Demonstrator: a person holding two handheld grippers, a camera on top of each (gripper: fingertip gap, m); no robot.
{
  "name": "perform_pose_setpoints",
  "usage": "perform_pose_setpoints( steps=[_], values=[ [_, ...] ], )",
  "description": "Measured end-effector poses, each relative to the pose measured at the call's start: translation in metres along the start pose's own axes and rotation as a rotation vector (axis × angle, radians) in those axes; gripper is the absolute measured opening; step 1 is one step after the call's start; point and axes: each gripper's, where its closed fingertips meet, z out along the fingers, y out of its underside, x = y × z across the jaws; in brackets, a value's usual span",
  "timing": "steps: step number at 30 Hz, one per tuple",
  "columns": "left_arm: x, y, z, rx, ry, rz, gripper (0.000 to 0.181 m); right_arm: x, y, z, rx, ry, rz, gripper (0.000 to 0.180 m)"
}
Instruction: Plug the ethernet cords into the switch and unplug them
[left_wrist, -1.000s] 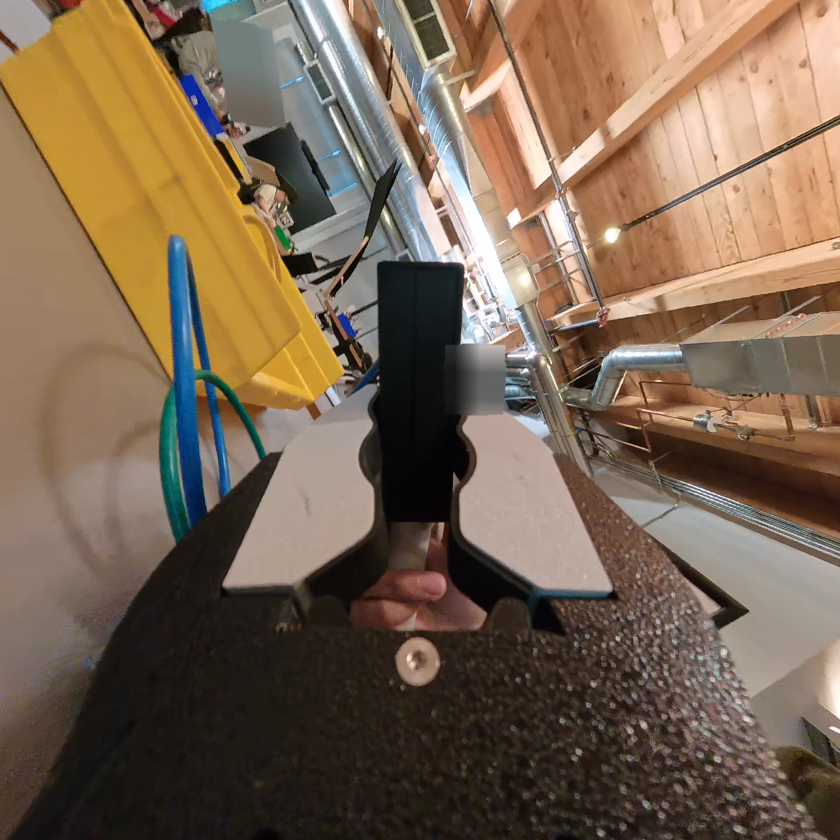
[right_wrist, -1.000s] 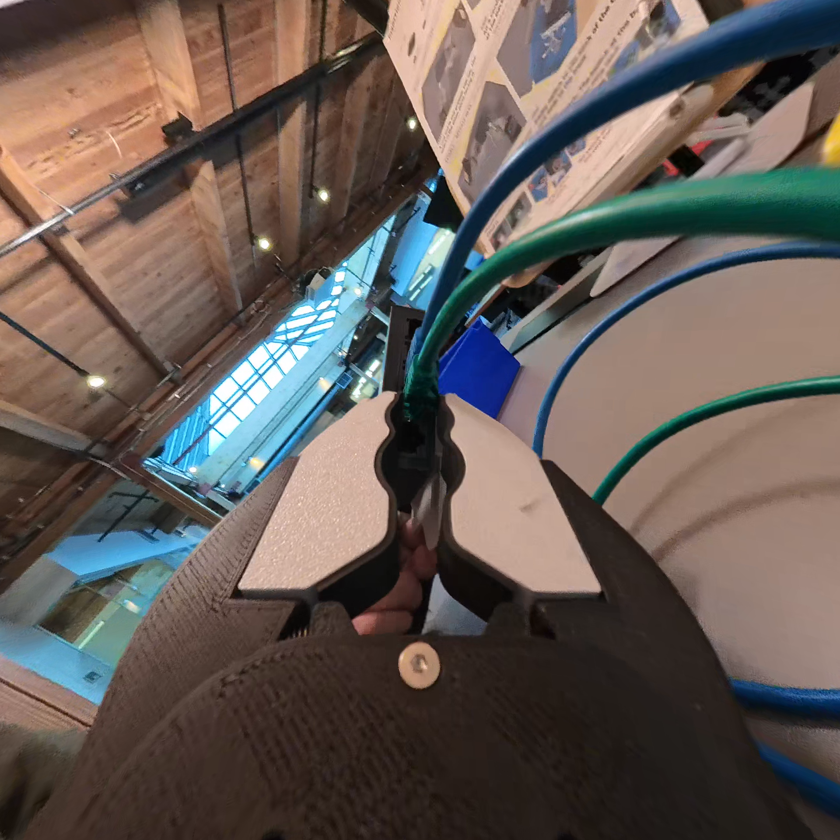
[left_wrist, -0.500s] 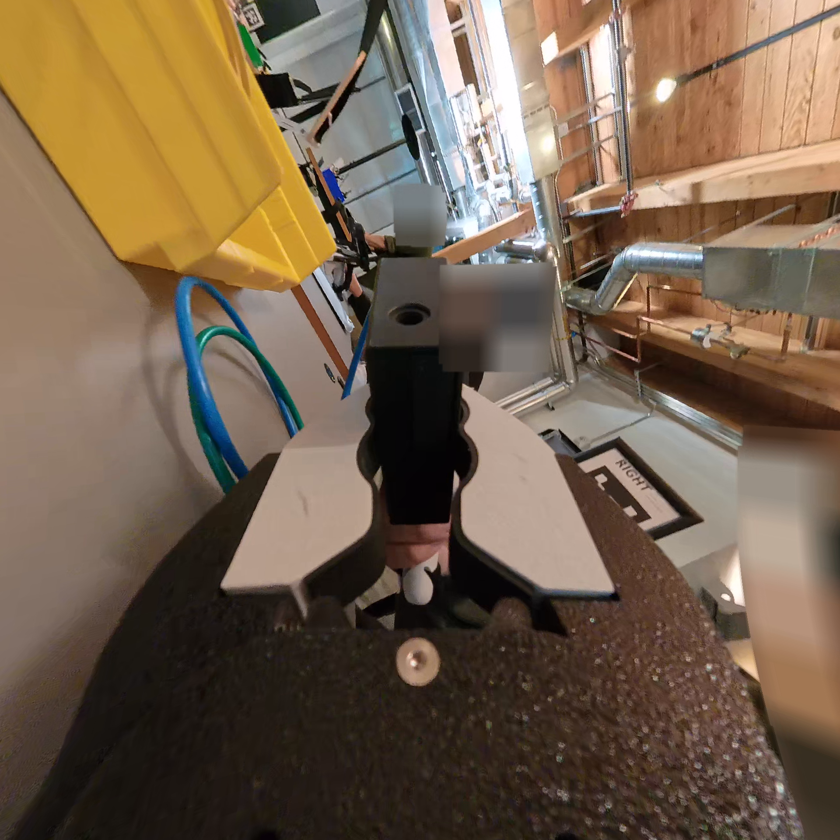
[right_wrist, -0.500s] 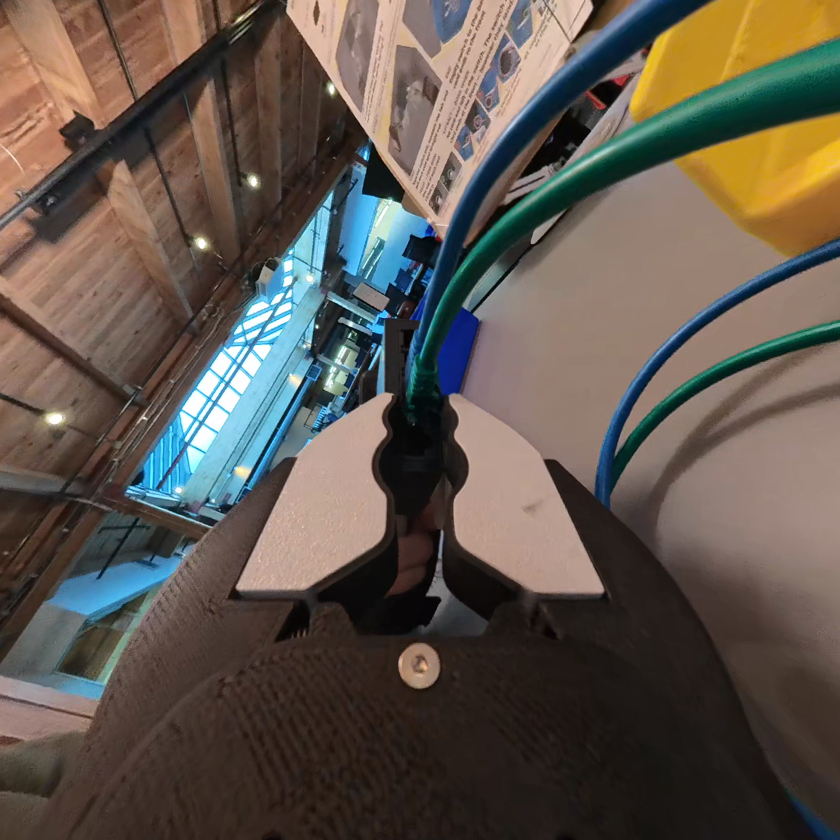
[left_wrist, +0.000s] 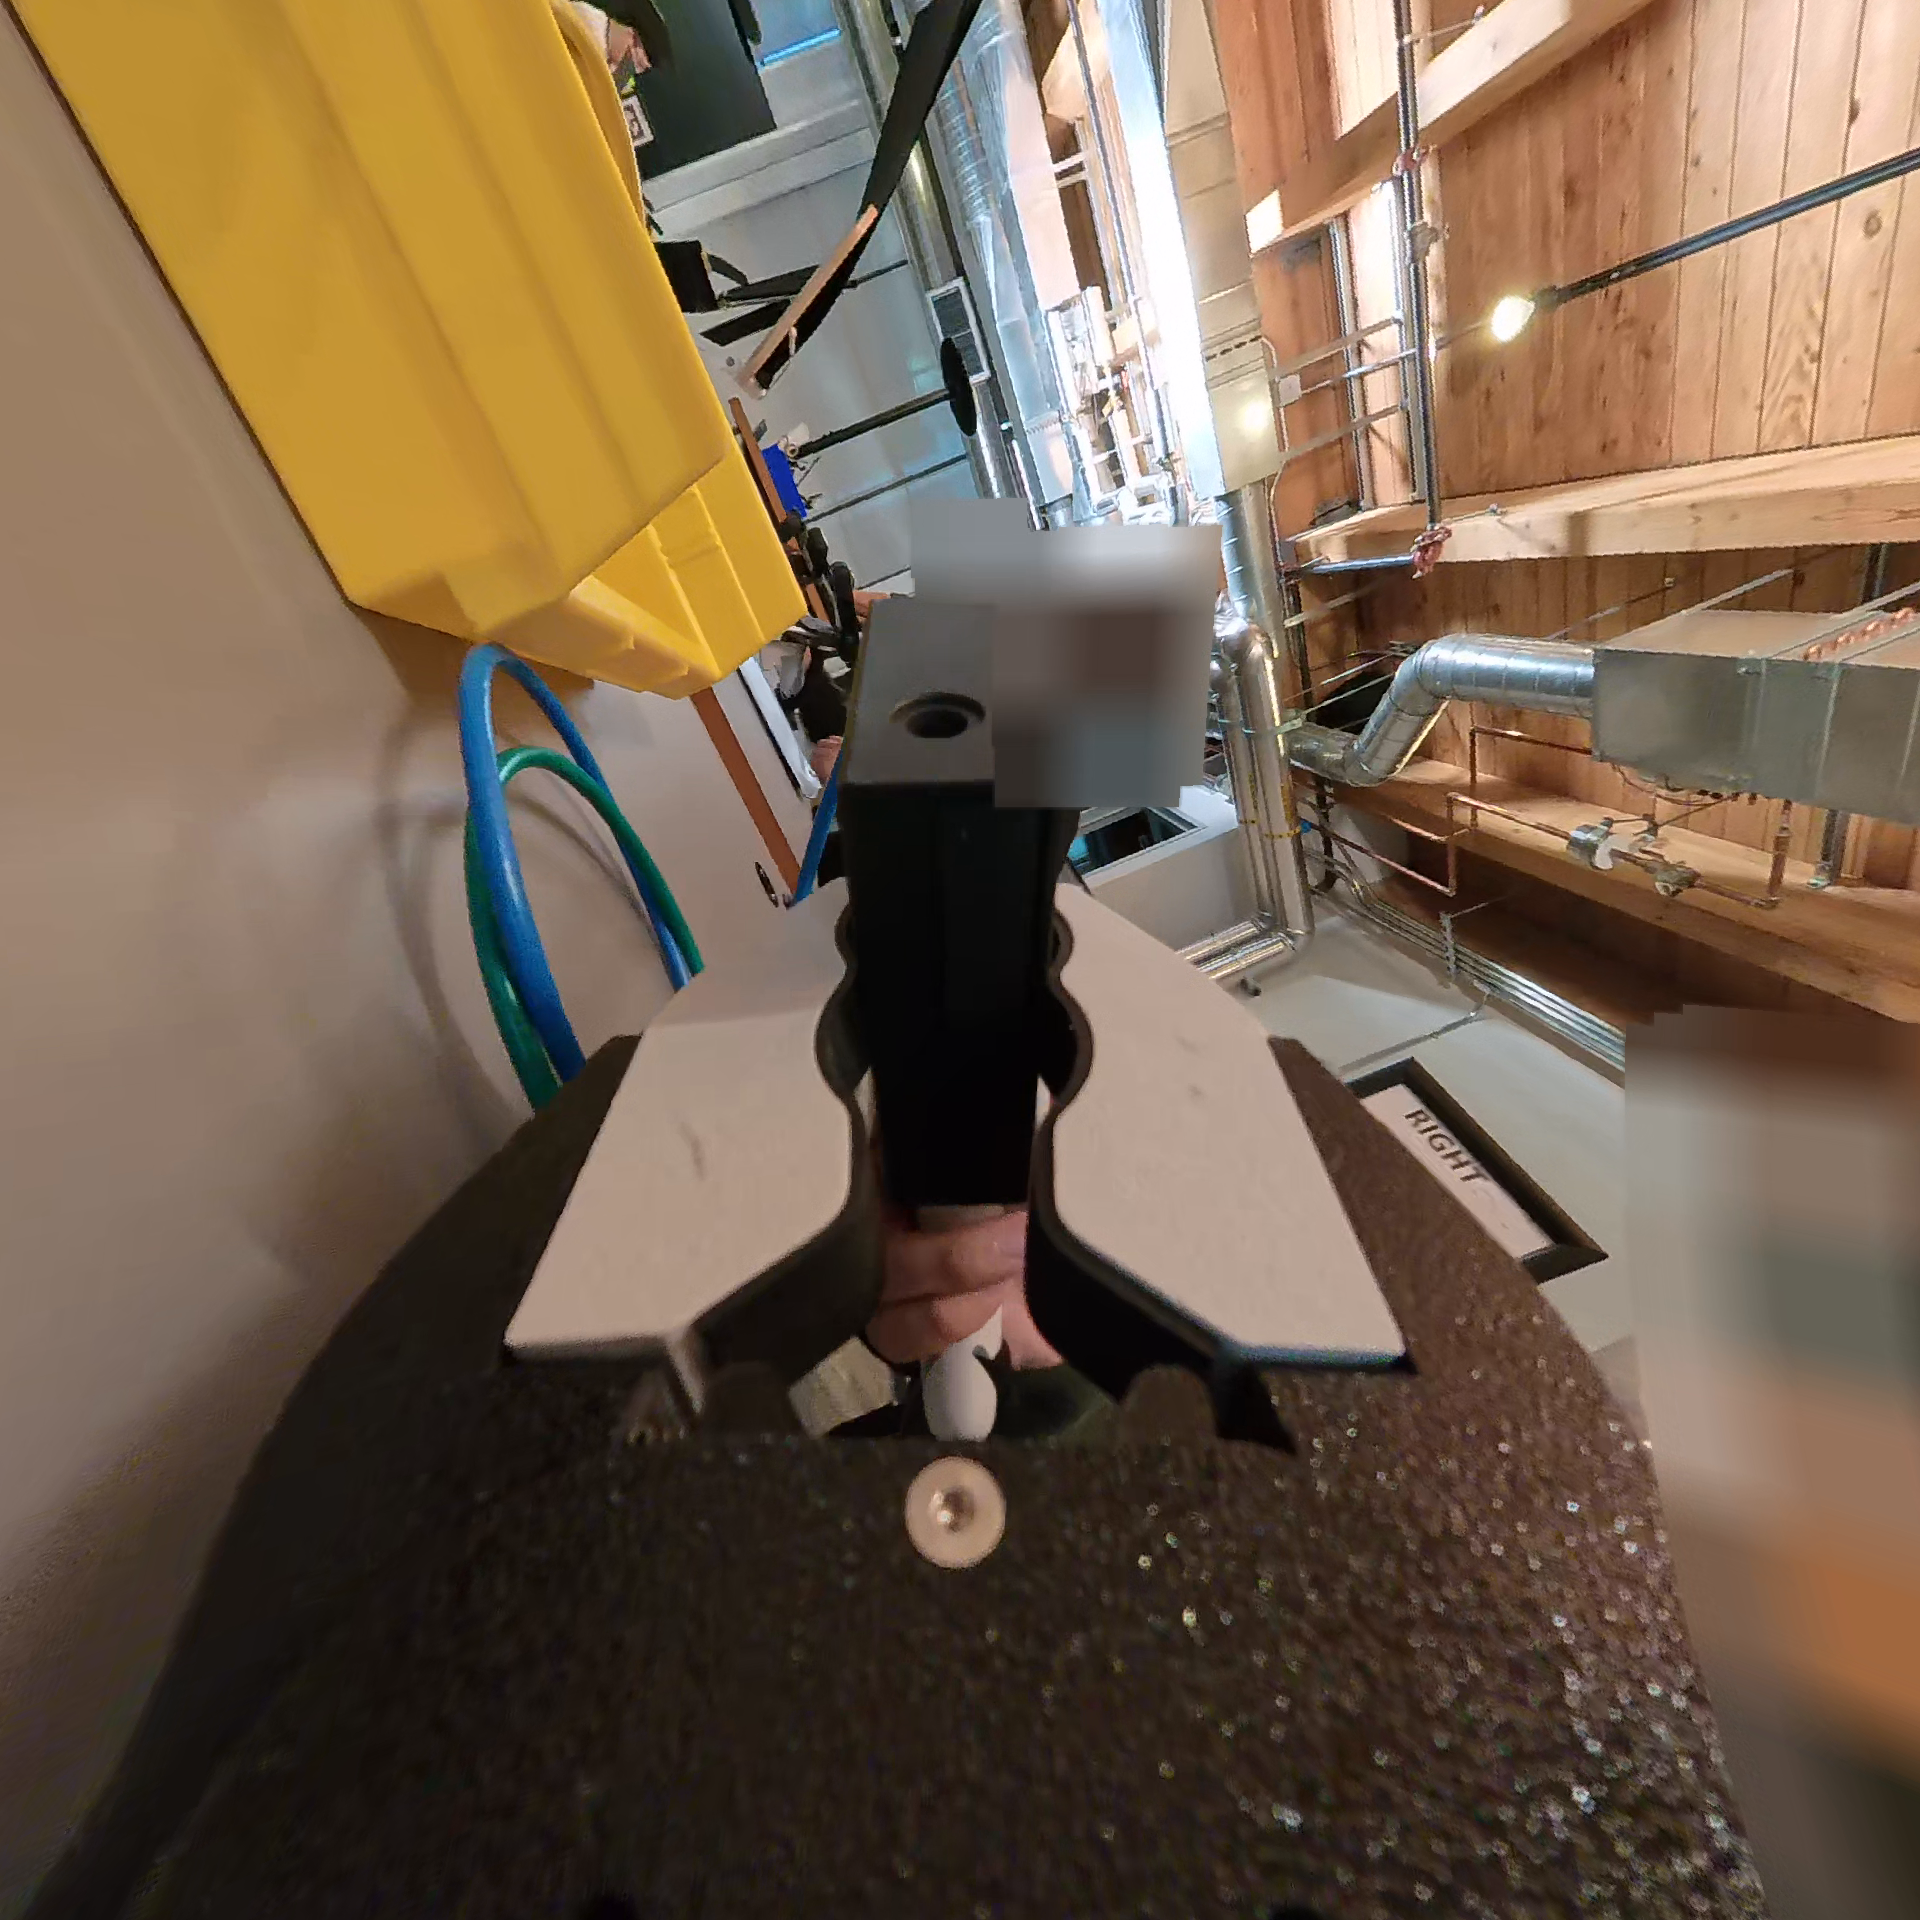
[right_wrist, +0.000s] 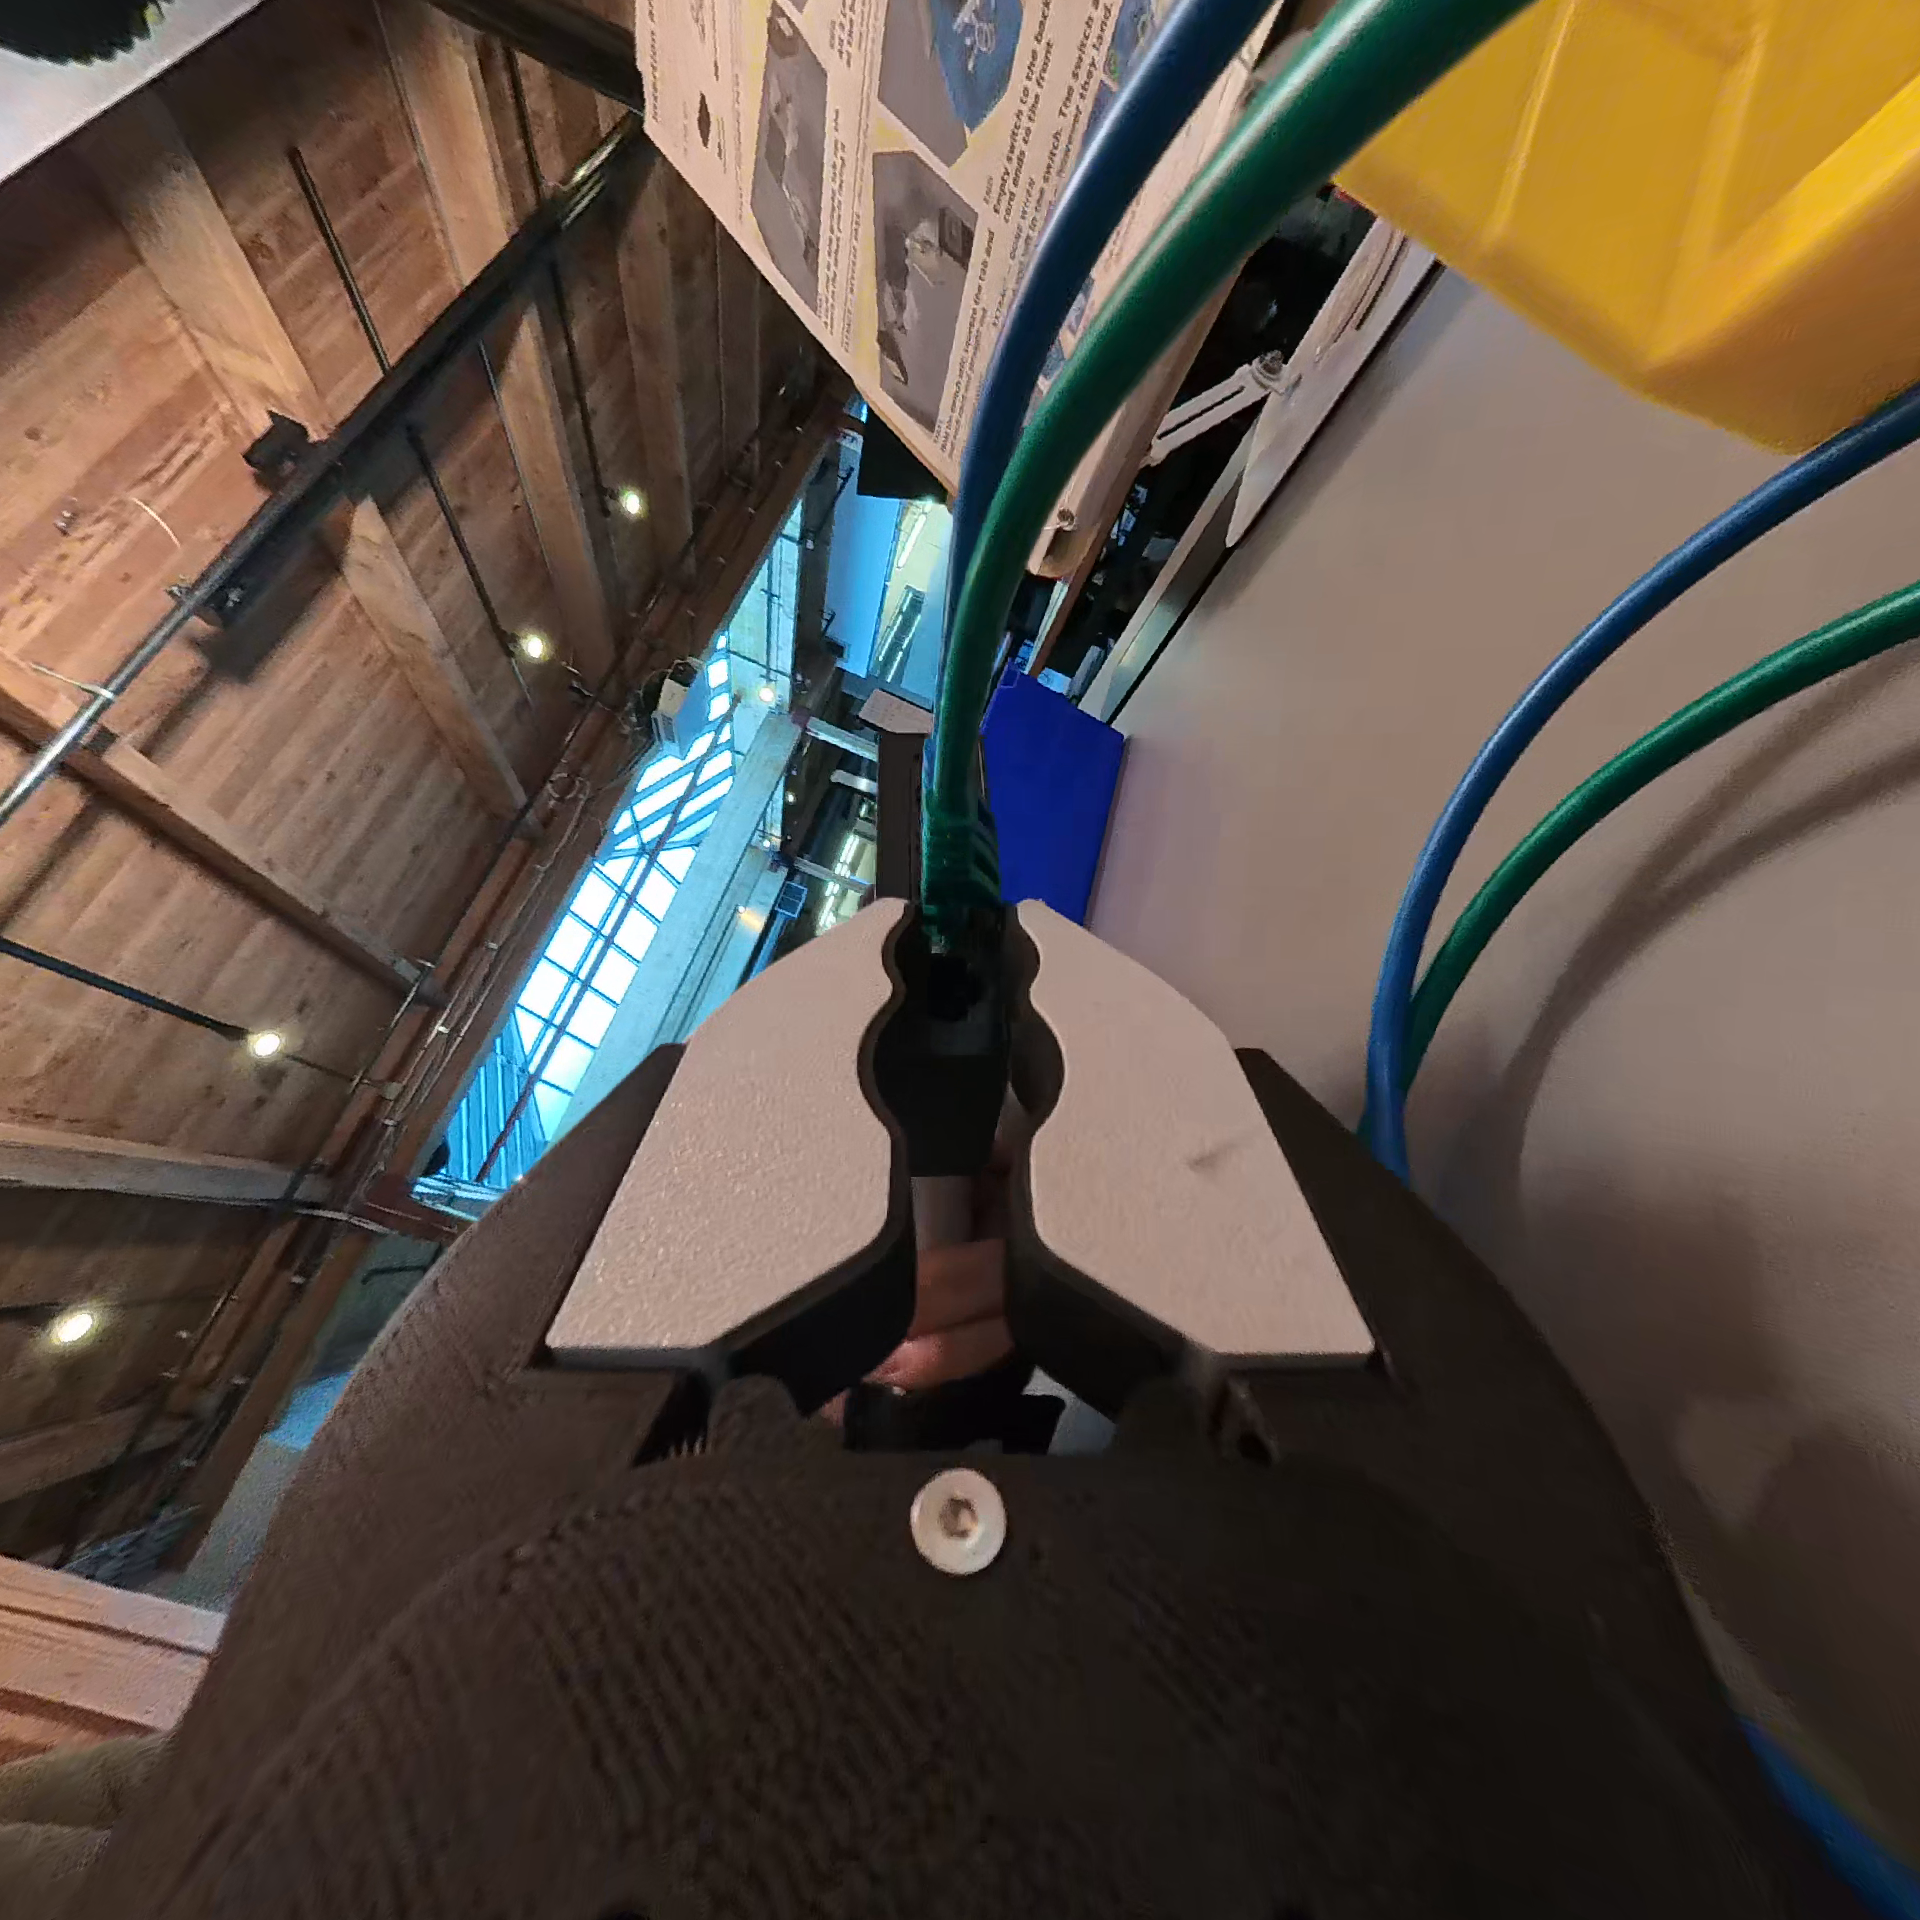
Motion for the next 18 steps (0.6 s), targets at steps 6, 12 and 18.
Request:
perform_pose_setpoints(
  steps=[6, 12, 18],
  values=[
    [0.001, 0.0021, 0.0015, -0.022, -0.033, 0.088, 0.029, -0.0005, -0.0005, -0.0015, 0.015, -0.039, 0.002, 0.014],
    [0.0003, 0.0032, 0.0015, -0.04, -0.043, 0.142, 0.029, 0.0, -0.0004, -0.0018, 0.028, -0.051, -0.013, 0.014],
    [-0.0014, 0.0023, 0.0005, -0.044, -0.045, 0.167, 0.029, 0.0016, -0.0008, 0.001, 0.038, -0.061, -0.027, 0.014]
  ],
)
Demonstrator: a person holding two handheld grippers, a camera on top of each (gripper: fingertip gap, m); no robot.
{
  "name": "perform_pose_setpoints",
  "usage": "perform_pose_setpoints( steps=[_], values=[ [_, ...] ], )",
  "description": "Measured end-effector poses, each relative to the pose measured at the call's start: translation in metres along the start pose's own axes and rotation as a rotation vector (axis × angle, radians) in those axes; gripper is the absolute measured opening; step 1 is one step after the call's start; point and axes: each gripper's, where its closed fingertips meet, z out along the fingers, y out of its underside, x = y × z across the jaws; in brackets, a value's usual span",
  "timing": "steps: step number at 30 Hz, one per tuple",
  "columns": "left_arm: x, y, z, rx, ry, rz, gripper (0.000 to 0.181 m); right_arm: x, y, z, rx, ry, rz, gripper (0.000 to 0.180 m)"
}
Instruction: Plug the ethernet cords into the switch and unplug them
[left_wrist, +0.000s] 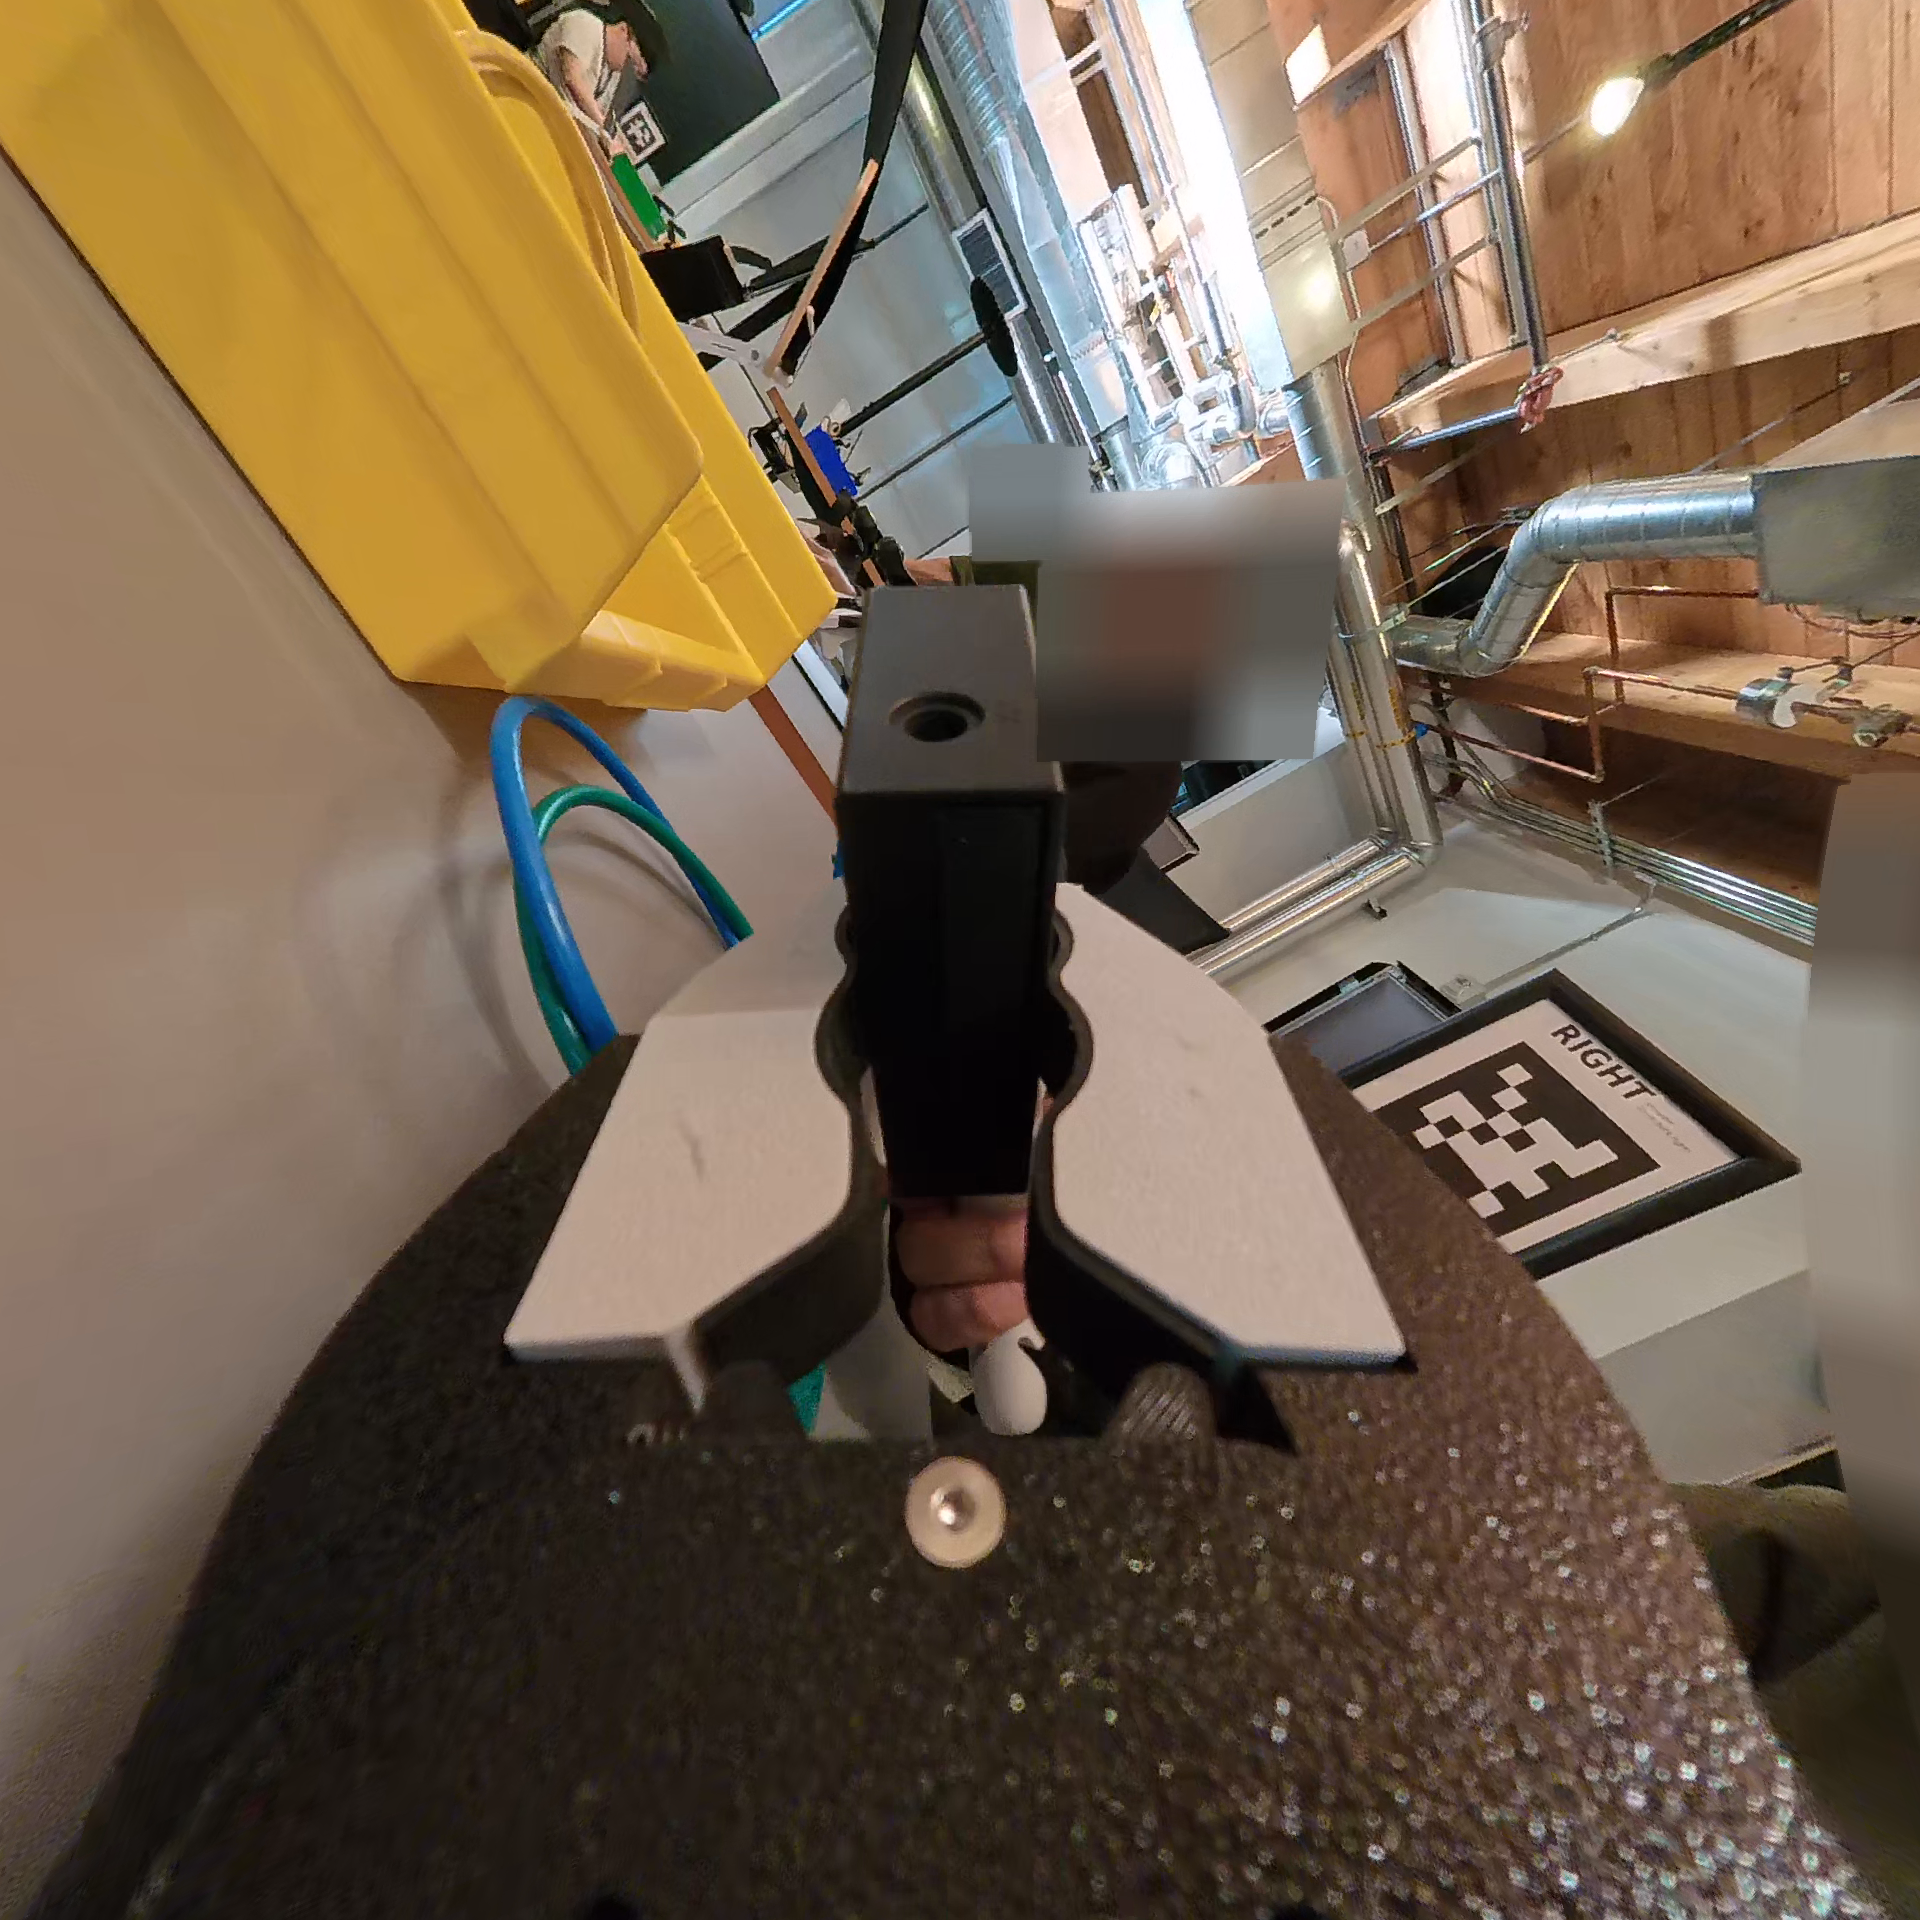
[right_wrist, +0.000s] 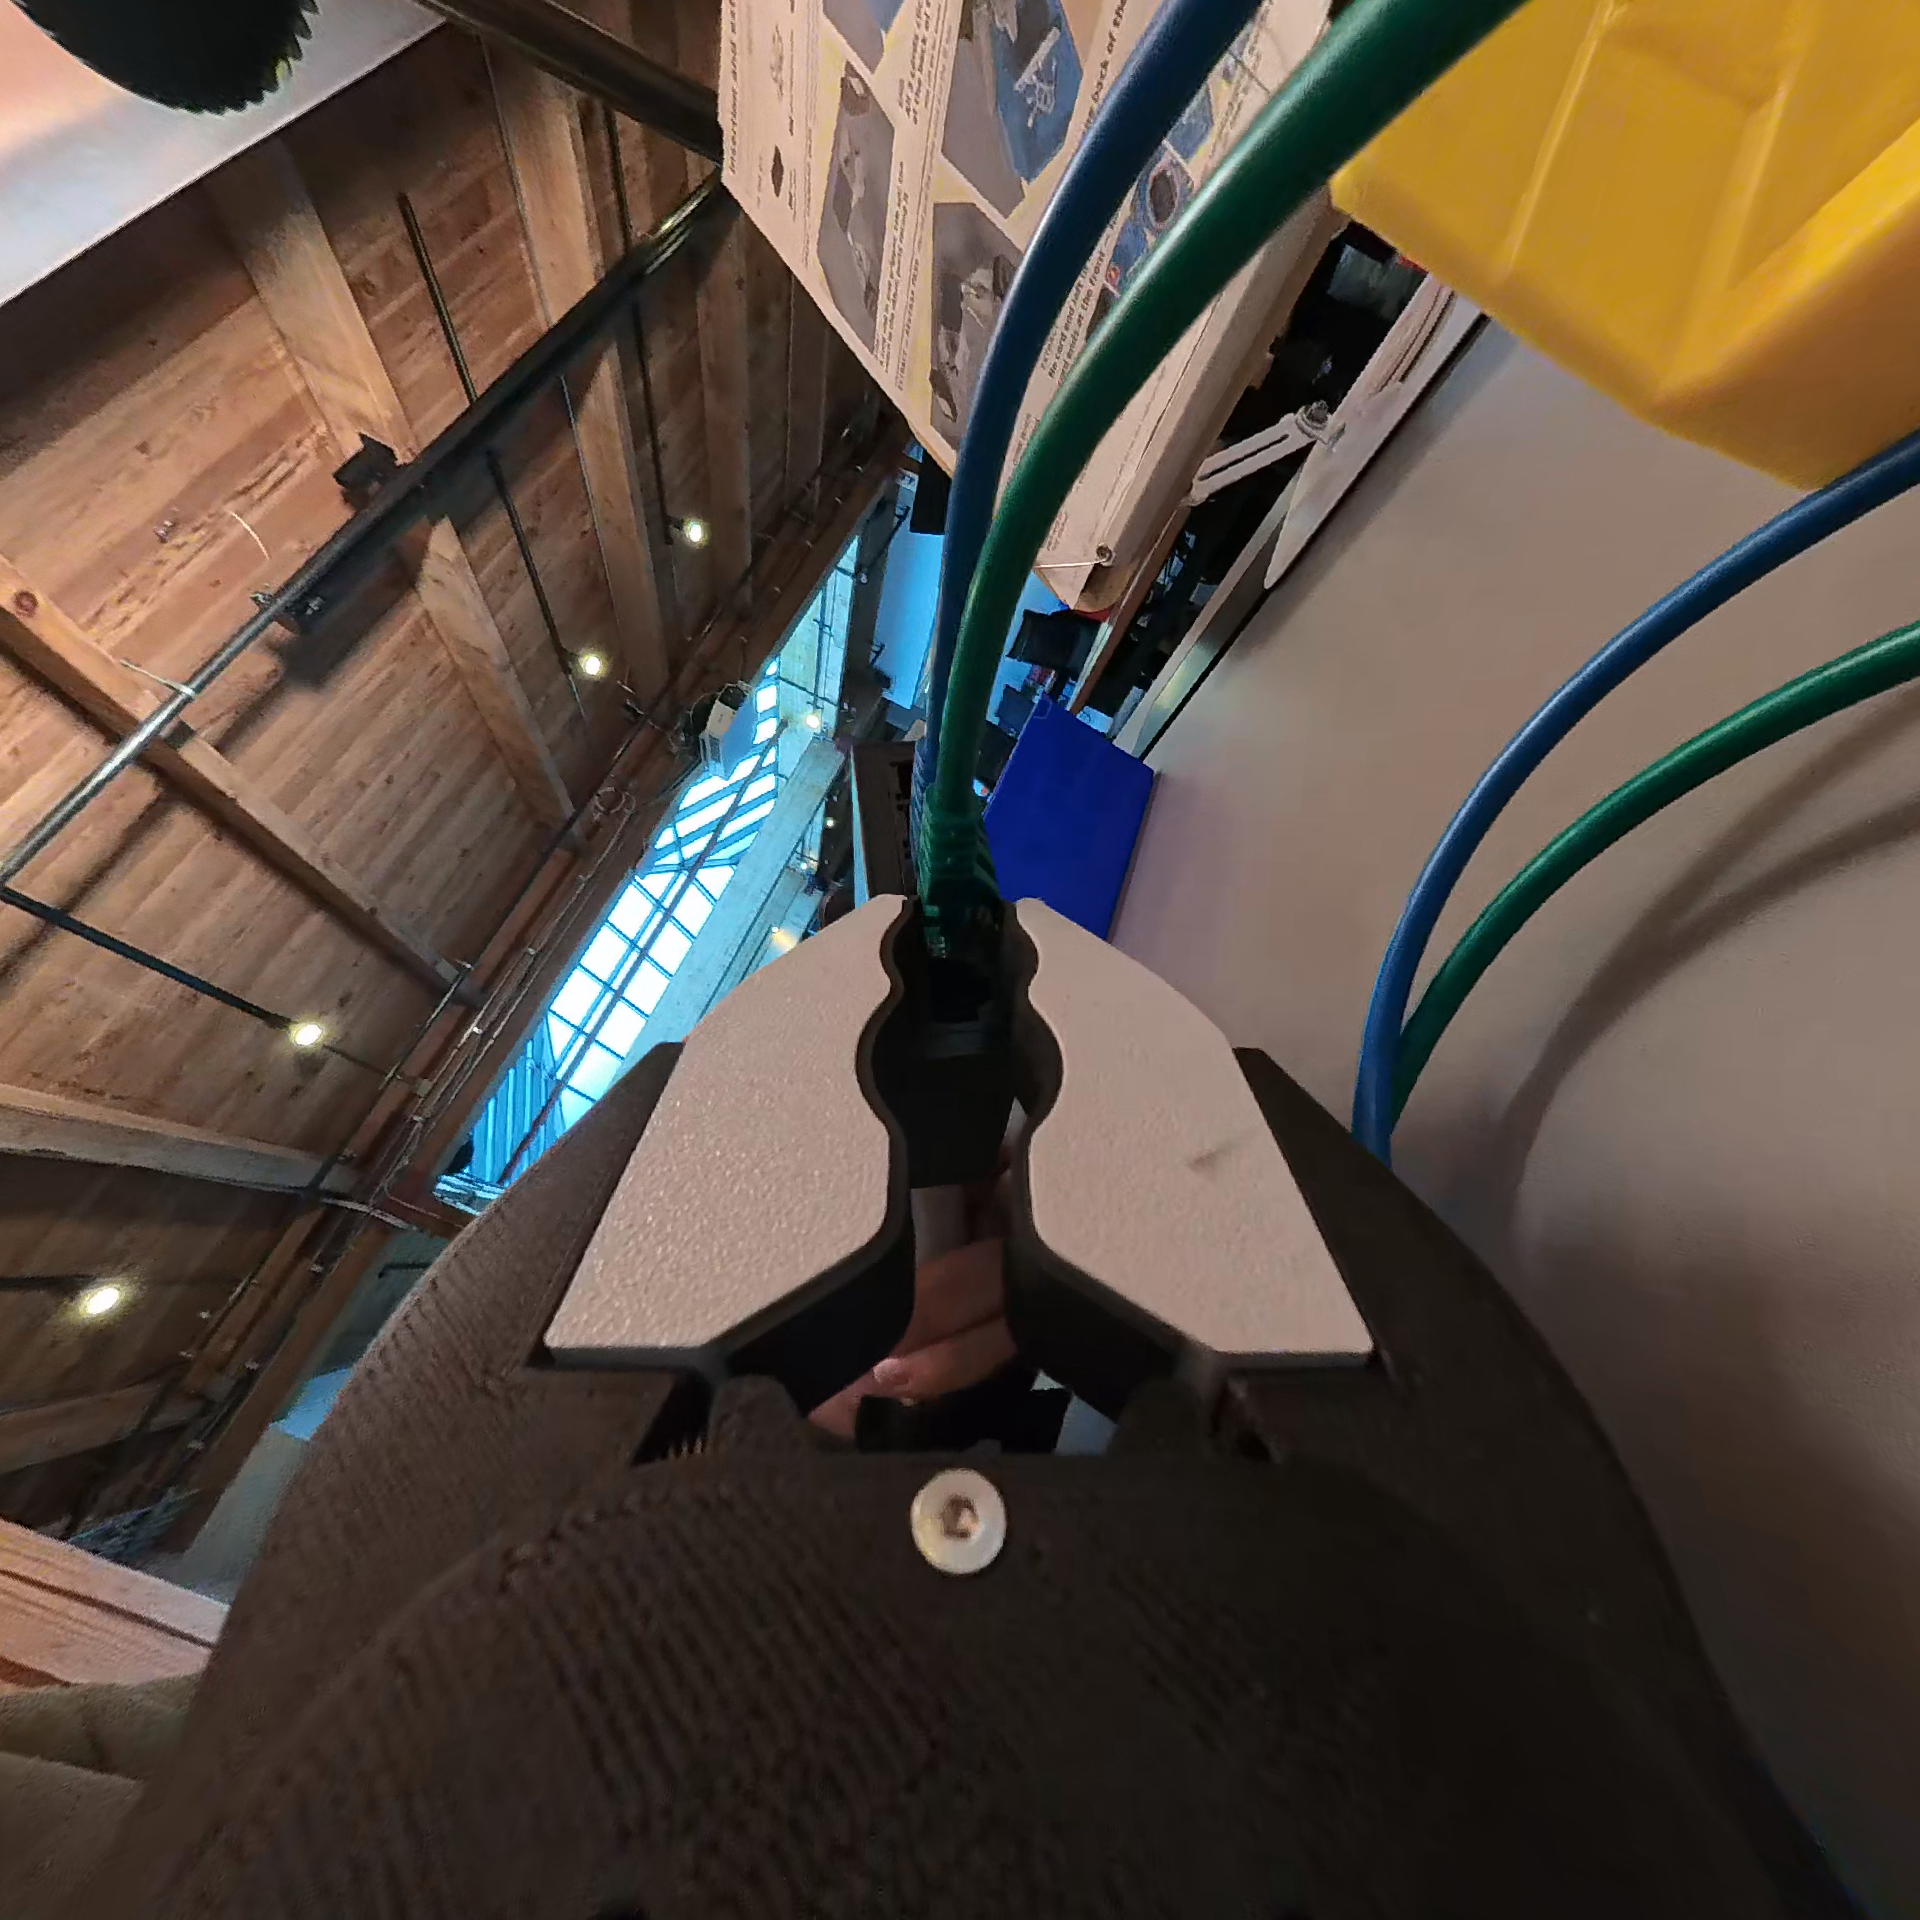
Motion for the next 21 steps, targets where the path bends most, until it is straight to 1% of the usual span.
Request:
perform_pose_setpoints(
  steps=[6, 12, 15, 21],
  values=[
    [-0.0021, -0.0006, -0.0023, -0.006, -0.004, 0.027, 0.028, 0.0011, 0.0021, 0.0021, -0.003, -0.022, 0.017, 0.014],
    [-0.0016, -0.0042, -0.0049, 0.028, 0.001, 0.096, 0.028, 0.0, 0.0055, 0.0045, -0.023, -0.039, -0.075, 0.012],
    [-0.0016, -0.0049, -0.005, 0.034, -0.003, 0.107, 0.029, -0.0004, 0.0052, 0.005, -0.02, -0.025, -0.166, 0.012],
    [0.0004, -0.005, -0.0054, 0.011, -0.017, 0.161, 0.028, -0.0025, 0.005, 0.0055, -0.03, -0.073, -0.187, 0.011]
  ],
)
